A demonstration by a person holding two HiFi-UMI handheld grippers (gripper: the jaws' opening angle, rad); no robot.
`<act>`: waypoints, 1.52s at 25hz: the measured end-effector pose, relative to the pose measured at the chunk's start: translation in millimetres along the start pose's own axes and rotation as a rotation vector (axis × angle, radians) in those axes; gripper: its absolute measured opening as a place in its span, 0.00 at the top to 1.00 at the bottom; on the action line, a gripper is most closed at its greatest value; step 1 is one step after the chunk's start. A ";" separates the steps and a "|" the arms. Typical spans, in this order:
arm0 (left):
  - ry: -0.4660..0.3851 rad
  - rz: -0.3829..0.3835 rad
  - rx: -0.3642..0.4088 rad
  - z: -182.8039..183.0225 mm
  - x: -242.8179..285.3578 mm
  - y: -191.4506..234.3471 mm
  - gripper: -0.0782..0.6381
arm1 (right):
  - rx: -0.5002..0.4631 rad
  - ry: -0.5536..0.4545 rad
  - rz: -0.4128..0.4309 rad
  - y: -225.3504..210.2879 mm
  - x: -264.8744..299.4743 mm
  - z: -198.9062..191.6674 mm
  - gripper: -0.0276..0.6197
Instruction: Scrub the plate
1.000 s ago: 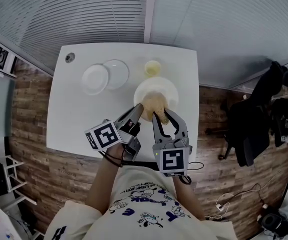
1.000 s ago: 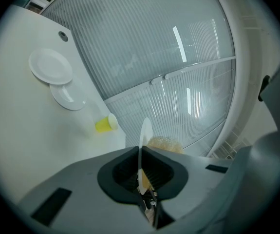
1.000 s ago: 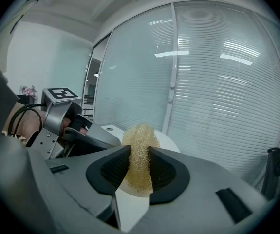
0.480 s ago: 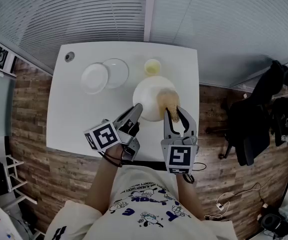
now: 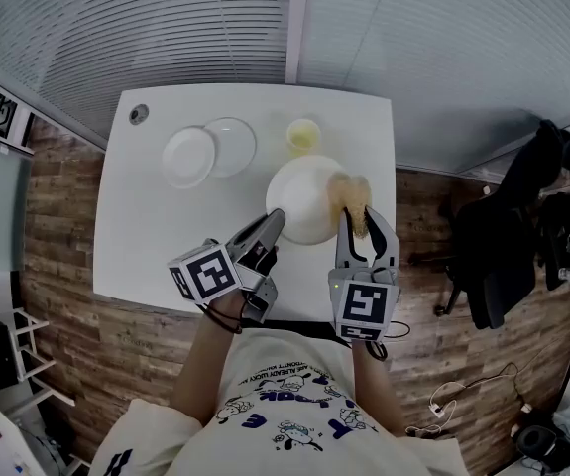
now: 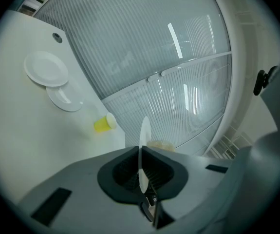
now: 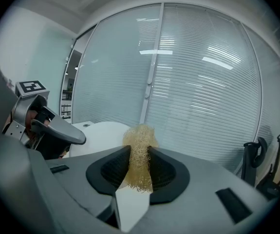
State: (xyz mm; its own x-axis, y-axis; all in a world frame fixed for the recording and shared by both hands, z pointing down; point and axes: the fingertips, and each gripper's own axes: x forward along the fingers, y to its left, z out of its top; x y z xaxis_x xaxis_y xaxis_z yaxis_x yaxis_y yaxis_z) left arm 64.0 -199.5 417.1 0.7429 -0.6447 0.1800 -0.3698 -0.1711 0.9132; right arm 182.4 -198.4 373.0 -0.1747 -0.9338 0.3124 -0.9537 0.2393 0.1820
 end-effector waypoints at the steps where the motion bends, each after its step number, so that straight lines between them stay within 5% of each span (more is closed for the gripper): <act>1: 0.003 -0.001 -0.001 -1.1 -0.3 -0.1 0.85 | 0.004 -0.002 -0.006 -1.4 -0.4 0.3 0.81; 21: 0.094 0.022 0.001 -32.7 7.2 8.1 0.85 | 0.056 -0.019 -0.031 -11.9 11.8 7.8 0.81; 38: 0.092 0.025 -0.001 -31.7 12.5 7.7 0.85 | 0.033 -0.049 0.100 33.0 13.8 19.4 0.82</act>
State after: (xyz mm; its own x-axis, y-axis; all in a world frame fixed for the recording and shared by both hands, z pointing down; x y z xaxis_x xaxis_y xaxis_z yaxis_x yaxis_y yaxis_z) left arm 88.1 -185.2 437.9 0.7816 -0.5777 0.2353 -0.3881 -0.1551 0.9085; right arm 143.7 -208.5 365.2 -0.2805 -0.9176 0.2815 -0.9383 0.3239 0.1211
